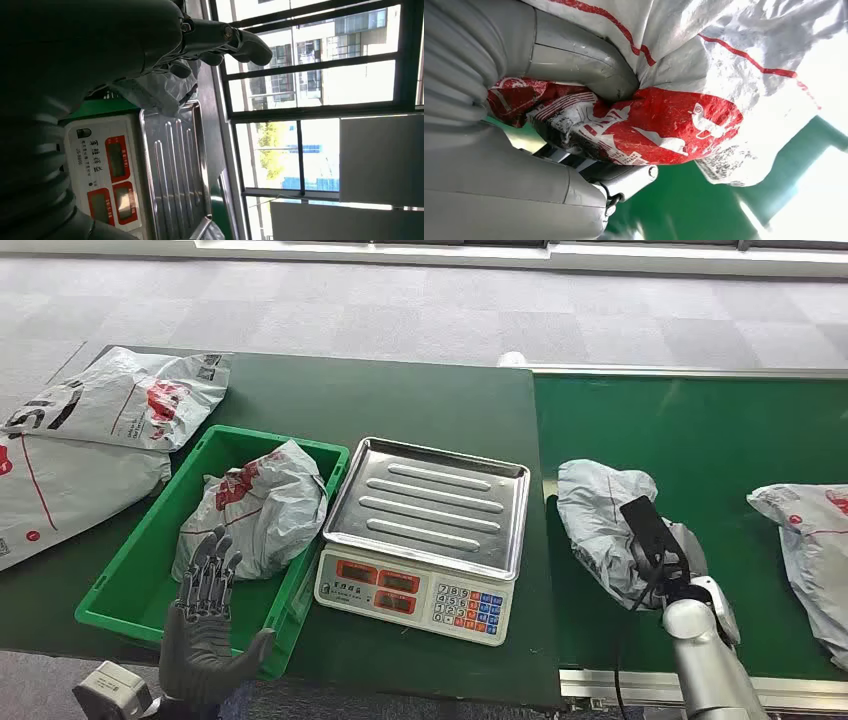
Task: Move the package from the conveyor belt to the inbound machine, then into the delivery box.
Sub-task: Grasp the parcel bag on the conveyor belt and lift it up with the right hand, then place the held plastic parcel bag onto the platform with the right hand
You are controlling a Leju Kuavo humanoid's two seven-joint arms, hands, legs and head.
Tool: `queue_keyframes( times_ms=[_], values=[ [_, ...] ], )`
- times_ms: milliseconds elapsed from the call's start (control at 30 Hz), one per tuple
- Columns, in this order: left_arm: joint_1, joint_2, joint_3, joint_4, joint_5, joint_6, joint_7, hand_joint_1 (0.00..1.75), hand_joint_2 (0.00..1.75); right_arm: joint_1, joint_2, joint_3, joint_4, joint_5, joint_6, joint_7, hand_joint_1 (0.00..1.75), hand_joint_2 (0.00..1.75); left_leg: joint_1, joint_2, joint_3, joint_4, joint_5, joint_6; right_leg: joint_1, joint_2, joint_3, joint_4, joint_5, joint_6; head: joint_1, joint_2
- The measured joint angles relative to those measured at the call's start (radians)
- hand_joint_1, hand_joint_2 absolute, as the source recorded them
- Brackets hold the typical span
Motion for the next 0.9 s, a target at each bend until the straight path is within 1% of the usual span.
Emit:
queue_keyframes(
  times_ms=[67, 100, 200, 267, 333, 367, 433, 567, 600, 700, 733, 800, 900],
  values=[
    [0.0, -0.003, 0.0, 0.0, -0.003, -0.001, -0.002, 0.0, 1.75, 0.011, 0.012, -0.013, -0.049, -0.045, -0.054, -0.045, 1.75, 1.75, 0.0, 0.0, 0.0, 0.0, 0.0, 0.0, 0.0, -0.001, 0.0, 0.0, 0.0, 0.0, 0.0, 0.0],
    [0.0, -0.006, 0.0, 0.0, -0.006, -0.001, -0.005, 0.0, 1.75, 0.023, 0.026, -0.026, -0.099, -0.091, -0.116, -0.097, 1.75, 1.75, 0.0, -0.001, 0.0, 0.0, 0.0, 0.0, 0.0, -0.001, 0.0, 0.0, 0.0, 0.0, 0.0, 0.0],
    [-0.003, -0.014, 0.0, 0.003, -0.008, 0.006, -0.015, 0.0, 1.75, 0.06, 0.076, -0.071, -0.258, -0.248, -0.346, -0.308, 1.75, 1.75, 0.0, -0.002, -0.001, 0.0, 0.0, 0.0, 0.0, -0.003, 0.0, 0.0, -0.001, 0.0, 0.0, 0.0],
    [-0.007, -0.015, -0.003, 0.007, -0.009, 0.022, -0.023, 0.0, 1.75, 0.083, 0.109, -0.091, -0.365, -0.347, -0.462, -0.433, 1.75, 1.75, 0.0, -0.002, -0.001, 0.0, 0.0, 0.0, 0.0, -0.002, -0.001, 0.0, -0.001, -0.001, 0.0, 0.0],
    [-0.011, -0.015, -0.009, 0.01, -0.009, 0.039, -0.028, 0.0, 1.75, 0.104, 0.136, -0.096, -0.458, -0.409, -0.526, -0.502, 1.75, 1.75, 0.0, 0.0, -0.001, 0.0, -0.001, -0.001, 0.0, -0.001, -0.001, 0.0, -0.001, -0.001, 0.0, 0.0],
    [-0.013, -0.015, -0.013, 0.01, -0.009, 0.046, -0.03, 0.0, 1.75, 0.111, 0.148, -0.094, -0.499, -0.422, -0.537, -0.513, 1.75, 1.75, 0.0, 0.0, -0.001, -0.001, -0.001, -0.001, 0.0, 0.0, -0.001, 0.0, -0.001, -0.001, 0.0, 0.0],
    [-0.015, -0.015, -0.02, 0.011, -0.011, 0.057, -0.034, 0.0, 1.75, 0.119, 0.161, -0.074, -0.554, -0.414, -0.505, -0.484, 1.75, 1.75, 0.0, 0.001, -0.001, -0.001, -0.001, -0.001, 0.0, 0.001, -0.001, 0.0, -0.001, -0.001, 0.0, 0.0],
    [-0.016, -0.014, -0.024, 0.011, -0.02, 0.067, -0.044, 0.0, 1.75, 0.114, 0.163, 0.028, -0.587, -0.352, -0.376, -0.384, 1.75, 1.75, 0.0, 0.002, 0.0, -0.001, 0.0, 0.0, 0.0, 0.002, 0.0, 0.0, 0.0, -0.001, 0.0, 0.0],
    [-0.016, -0.013, -0.024, 0.011, -0.023, 0.069, -0.048, 0.0, 1.75, 0.107, 0.16, 0.056, -0.585, -0.328, -0.315, -0.331, 1.75, 1.75, 0.0, 0.002, 0.0, -0.001, 0.0, -0.001, 0.0, 0.001, 0.0, 0.0, 0.0, -0.001, 0.0, 0.0],
    [-0.016, -0.01, -0.024, 0.011, -0.034, 0.074, -0.06, 0.0, 1.75, 0.056, 0.15, 0.152, -0.532, -0.213, -0.044, -0.13, 1.75, 1.75, 0.001, 0.004, -0.002, -0.001, 0.001, -0.001, 0.001, 0.004, 0.0, 0.001, 0.001, -0.002, 0.0, 0.0],
    [-0.018, -0.009, -0.024, 0.011, -0.037, 0.074, -0.062, 0.0, 1.75, 0.034, 0.151, 0.188, -0.497, -0.177, 0.018, -0.092, 1.75, 1.75, 0.001, 0.005, -0.001, -0.001, 0.001, -0.001, 0.001, 0.004, 0.0, 0.001, 0.001, -0.002, 0.0, 0.0],
    [-0.021, -0.007, -0.024, 0.011, -0.041, 0.073, -0.063, 0.0, 1.75, -0.005, 0.162, 0.252, -0.421, -0.127, 0.079, -0.043, 1.75, 1.75, 0.001, 0.003, 0.0, -0.001, 0.003, -0.001, 0.001, 0.002, -0.001, 0.001, 0.002, -0.001, 0.0, 0.0],
    [-0.024, -0.005, -0.024, 0.011, -0.046, 0.072, -0.058, 0.0, 1.75, -0.061, 0.179, 0.318, -0.327, -0.086, 0.117, 0.016, 1.75, 1.75, 0.001, -0.001, -0.001, -0.001, 0.005, -0.002, 0.001, -0.002, -0.001, 0.001, 0.002, -0.001, 0.0, 0.0]
  ],
)
